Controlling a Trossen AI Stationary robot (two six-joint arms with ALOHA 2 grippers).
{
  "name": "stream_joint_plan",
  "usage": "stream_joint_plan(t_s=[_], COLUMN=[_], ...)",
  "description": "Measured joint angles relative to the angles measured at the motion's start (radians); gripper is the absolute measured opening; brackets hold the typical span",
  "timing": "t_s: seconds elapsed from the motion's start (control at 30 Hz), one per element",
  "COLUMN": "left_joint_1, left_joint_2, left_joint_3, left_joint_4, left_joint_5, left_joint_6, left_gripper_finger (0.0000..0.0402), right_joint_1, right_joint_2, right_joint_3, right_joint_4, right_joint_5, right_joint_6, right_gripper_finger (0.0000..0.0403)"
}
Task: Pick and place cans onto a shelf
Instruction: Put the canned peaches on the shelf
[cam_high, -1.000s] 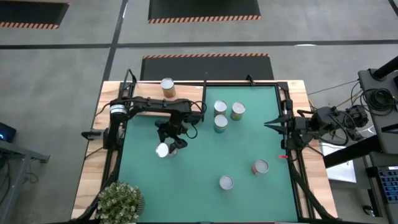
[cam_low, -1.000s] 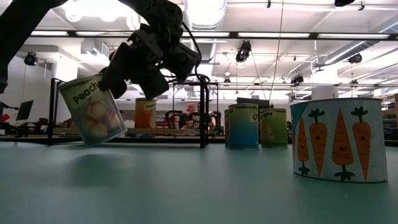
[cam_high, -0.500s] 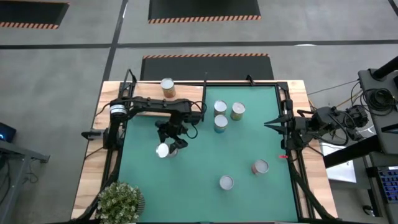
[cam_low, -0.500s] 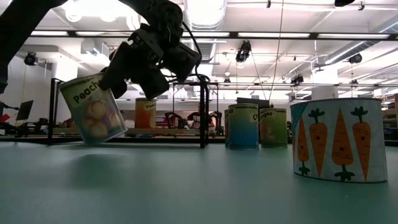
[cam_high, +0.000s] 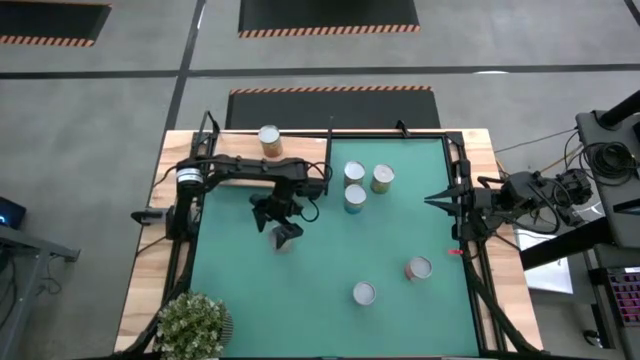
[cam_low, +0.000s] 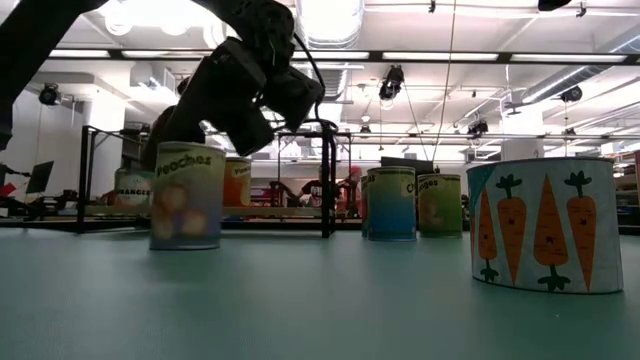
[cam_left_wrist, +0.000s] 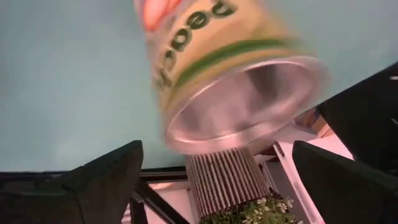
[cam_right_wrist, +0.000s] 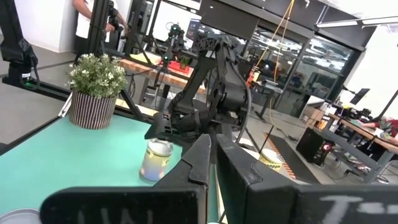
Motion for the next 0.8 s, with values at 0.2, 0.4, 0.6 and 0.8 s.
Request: stream_joint_plan(t_s=[0.2,0.4,0.6,0.8], left_joint_1=[-0.053,-0.276,-0.518,-0.618], left_joint_2=[-0.079,-0.26,-0.423,-0.517], left_joint_3=[0.17,0.163,-0.12,-0.333], left_joint_4=[0.017,0.39,0.713,0.684], left_joint_5=[-0.249,-0.952,-1.231,-1.204], left_joint_6=[0.003,0.007,-0.023,-0.333], left_gripper_finger=[0.0394,0.0394,0.0393,0.0393], right_joint_1=[0.0,0.0,0.0,0.0], right_joint_2=[0.0,0.0,-0.001,-0.001], right_joint_3=[0.0,0.0,0.0,0.0], right_joint_4=[-0.003,-0.013,-0.014,-0.001], right_joint_5=[0.0,0.0,0.0,0.0], right_joint_6=[0.0,0.01,0.015,0.018], right_gripper_finger=[0.0013,0.0013,0.0013,0.0013])
